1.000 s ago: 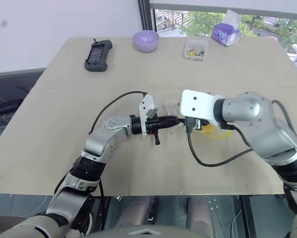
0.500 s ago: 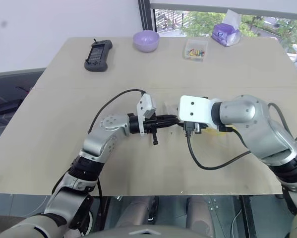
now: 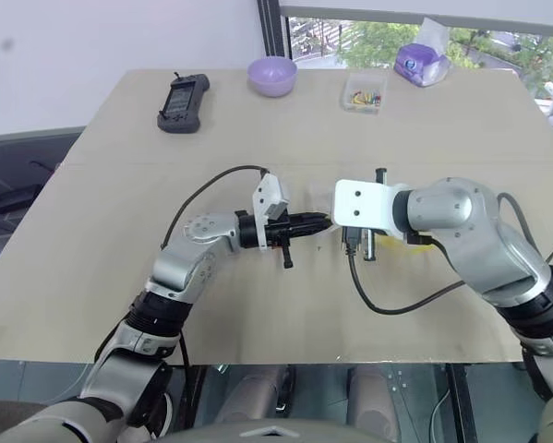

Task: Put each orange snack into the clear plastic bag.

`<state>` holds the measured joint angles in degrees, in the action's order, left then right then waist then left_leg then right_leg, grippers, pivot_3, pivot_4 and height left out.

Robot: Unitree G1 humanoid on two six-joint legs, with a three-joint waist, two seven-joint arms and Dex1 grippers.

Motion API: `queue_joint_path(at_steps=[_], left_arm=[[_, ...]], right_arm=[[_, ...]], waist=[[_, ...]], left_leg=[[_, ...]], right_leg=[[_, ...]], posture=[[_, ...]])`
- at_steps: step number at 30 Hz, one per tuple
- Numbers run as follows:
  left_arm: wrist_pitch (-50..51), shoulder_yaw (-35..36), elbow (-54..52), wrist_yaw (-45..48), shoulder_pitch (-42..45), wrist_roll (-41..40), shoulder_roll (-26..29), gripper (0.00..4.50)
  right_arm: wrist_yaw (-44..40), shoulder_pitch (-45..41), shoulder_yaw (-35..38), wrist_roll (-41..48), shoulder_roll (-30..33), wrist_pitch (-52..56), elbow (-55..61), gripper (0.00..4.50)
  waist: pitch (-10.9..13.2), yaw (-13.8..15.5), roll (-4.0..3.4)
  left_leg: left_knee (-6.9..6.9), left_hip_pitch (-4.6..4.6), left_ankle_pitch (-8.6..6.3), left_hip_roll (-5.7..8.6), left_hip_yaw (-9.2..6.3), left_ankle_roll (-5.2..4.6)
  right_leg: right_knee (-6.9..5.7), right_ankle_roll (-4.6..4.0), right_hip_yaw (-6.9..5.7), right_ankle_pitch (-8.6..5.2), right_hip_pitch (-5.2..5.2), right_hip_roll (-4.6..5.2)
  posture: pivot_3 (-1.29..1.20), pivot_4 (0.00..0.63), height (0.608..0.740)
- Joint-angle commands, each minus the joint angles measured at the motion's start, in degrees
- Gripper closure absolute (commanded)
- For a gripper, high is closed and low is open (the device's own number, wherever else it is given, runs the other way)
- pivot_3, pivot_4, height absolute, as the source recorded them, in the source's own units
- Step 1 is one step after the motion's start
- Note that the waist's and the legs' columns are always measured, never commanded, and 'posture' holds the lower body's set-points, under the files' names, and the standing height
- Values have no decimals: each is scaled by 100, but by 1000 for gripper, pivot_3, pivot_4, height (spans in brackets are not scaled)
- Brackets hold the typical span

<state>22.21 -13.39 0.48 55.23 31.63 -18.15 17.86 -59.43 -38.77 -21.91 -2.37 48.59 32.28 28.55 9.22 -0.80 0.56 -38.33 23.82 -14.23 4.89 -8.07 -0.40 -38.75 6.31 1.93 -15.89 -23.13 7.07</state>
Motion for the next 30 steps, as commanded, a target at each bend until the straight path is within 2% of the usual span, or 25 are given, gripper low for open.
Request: queue_joint_path(at_steps=[1,16,30], left_arm=[[-91,-19,-328,60,10,-65,-16,4500],[-207,-8,-301,104,-19,-13,105,4500],[-340,166,-57,55,55,47,298,4500]], right_arm=[[67,-79,88,-129,-44,-61,20,4477],[117,6,227,-369,60,13,-131,4477],[184,302,539,-204,237,282,-16,4477]], waist=[[0,-3,0],[0,-2,0],[0,-1,0]], left_leg=[[0,0,0,0,0,0],[0,0,0,0,0,0],[0,0,0,0,0,0]], right_leg=[[0,0,0,0,0,0],[0,0,0,0,0,0],[0,0,0,0,0,0]], posture=[[0,150,740],[0,150,740],[0,150,740]])
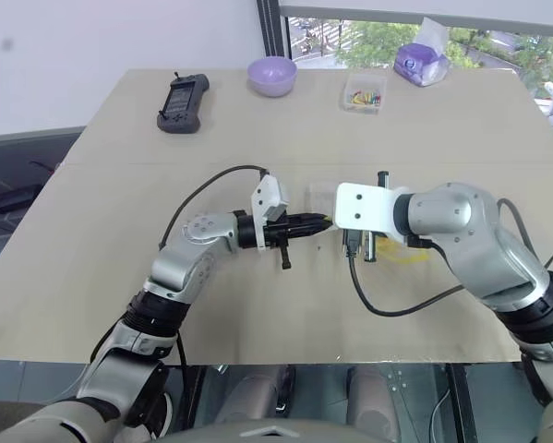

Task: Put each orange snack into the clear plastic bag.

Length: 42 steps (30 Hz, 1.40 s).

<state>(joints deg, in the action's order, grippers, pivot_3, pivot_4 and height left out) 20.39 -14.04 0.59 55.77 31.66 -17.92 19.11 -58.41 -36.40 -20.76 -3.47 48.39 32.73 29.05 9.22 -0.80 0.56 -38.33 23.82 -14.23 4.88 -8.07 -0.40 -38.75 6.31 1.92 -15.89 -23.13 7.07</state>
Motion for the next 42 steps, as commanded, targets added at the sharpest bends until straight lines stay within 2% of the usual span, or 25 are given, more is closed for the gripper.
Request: queue_joint_path(at_steps=[1,23,42], left_arm=[[-171,244,-47,-6,63,32,180,4500],[-496,392,453,13,265,80,410,4500],[-896,571,1057,-29,575,83,696,4500]], right_arm=[[92,80,445,-74,261,265,-56,4477],[302,333,791,328,419,795,57,4477],[508,968,1377,593,967,908,118,4477]], waist=[[0,0,0],[0,-2,0],[0,0,1]], left_leg=[[0,0,0,0,0,0],[0,0,0,0,0,0],[0,0,0,0,0,-1]], right_leg=[[0,0,0,0,0,0],[0,0,0,0,0,0],[0,0,0,0,0,-1]], posture=[[0,150,740],[0,150,740],[0,150,740]])
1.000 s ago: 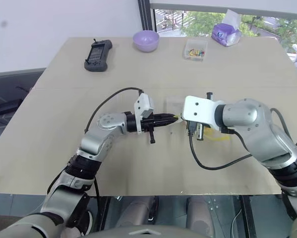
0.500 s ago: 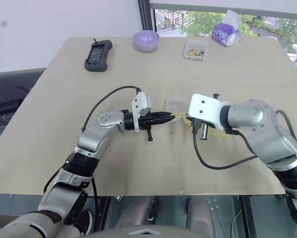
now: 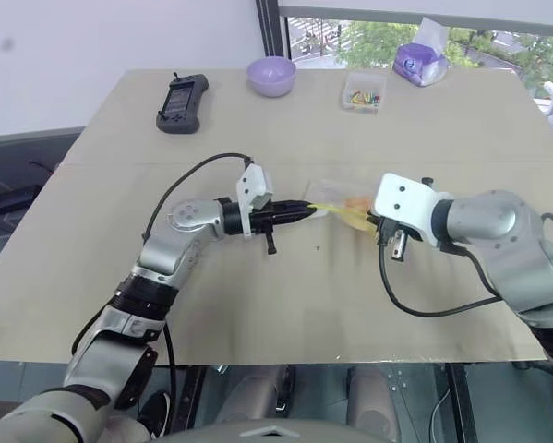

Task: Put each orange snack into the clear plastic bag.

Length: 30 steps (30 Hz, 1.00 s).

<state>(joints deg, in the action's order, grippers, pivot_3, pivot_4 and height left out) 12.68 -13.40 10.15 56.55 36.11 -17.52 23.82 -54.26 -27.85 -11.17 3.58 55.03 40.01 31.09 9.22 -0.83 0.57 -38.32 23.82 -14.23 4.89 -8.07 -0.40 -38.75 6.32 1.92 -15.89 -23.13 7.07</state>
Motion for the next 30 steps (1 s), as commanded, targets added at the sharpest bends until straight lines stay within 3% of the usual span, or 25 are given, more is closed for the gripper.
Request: queue_joint_path(at_steps=[1,16,30], left_arm=[[-135,508,114,-111,137,40,232,4500],[-263,548,291,-134,234,37,307,4500],[-320,627,302,-199,290,100,236,4500]], right_arm=[[94,143,448,-99,331,173,-88,4477],[122,719,1132,114,916,54,-207,4477],[200,658,1280,242,996,-68,-331,4477]], waist=[[0,6,0],[0,-2,0],[0,-1,0]], left_leg=[[0,0,0,0,0,0],[0,0,0,0,1,0],[0,0,0,-1,1,0]], right_leg=[[0,0,0,0,0,0],[0,0,0,0,1,0],[0,0,0,0,1,0]], posture=[[0,150,740],[0,150,740],[0,150,740]])
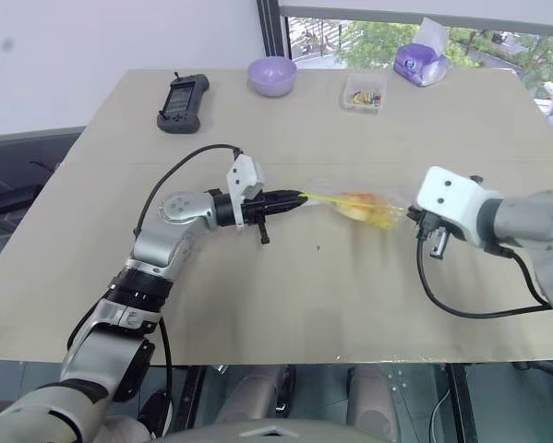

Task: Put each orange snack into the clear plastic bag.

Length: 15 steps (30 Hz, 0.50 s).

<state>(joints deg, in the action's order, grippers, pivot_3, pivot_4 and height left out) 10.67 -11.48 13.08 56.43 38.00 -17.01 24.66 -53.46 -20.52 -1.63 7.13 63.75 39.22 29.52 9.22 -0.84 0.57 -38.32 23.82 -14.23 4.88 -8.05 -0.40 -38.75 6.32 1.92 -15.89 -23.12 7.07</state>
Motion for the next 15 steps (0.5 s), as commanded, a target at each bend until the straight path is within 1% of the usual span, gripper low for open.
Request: queue_joint_path(at_steps=[1,5,7,10,13,15], left_arm=[[-135,457,-12,-244,163,47,111,4500],[-290,565,82,-619,516,96,-107,4500],[-551,627,375,-1022,941,295,-287,4500],[-986,700,1056,-1604,1632,664,-491,4500],[-1532,786,2022,-2259,2357,1029,-624,4500],[-1835,816,2539,-2470,2702,1152,-669,4500]], right_arm=[[173,-206,340,-86,47,-11,-203,4477],[445,-834,269,-165,-226,-245,-495,4477],[659,-1306,135,-311,-428,-502,-853,4477],[989,-1890,-65,-645,-727,-915,-1477,4477],[1301,-2411,-233,-942,-1061,-1316,-2104,4477],[1478,-2688,-285,-1091,-1274,-1566,-2444,4477]], waist=[[0,-2,0],[2,3,2],[2,5,4],[10,13,16],[13,1,21],[14,-17,23]], left_leg=[[0,0,0,0,0,0],[-2,0,0,0,1,0],[-2,0,0,0,-1,0],[-3,1,0,7,1,1],[1,3,1,11,1,1],[5,6,1,16,4,2]], right_leg=[[0,0,0,0,0,0],[-3,0,1,0,0,0],[-3,0,-1,0,0,0],[-2,0,-1,0,0,2],[7,0,-3,0,-1,2],[10,1,-2,1,-7,2]], posture=[[0,150,740],[0,150,740],[0,150,740],[0,150,740],[0,150,740],[0,150,740]])
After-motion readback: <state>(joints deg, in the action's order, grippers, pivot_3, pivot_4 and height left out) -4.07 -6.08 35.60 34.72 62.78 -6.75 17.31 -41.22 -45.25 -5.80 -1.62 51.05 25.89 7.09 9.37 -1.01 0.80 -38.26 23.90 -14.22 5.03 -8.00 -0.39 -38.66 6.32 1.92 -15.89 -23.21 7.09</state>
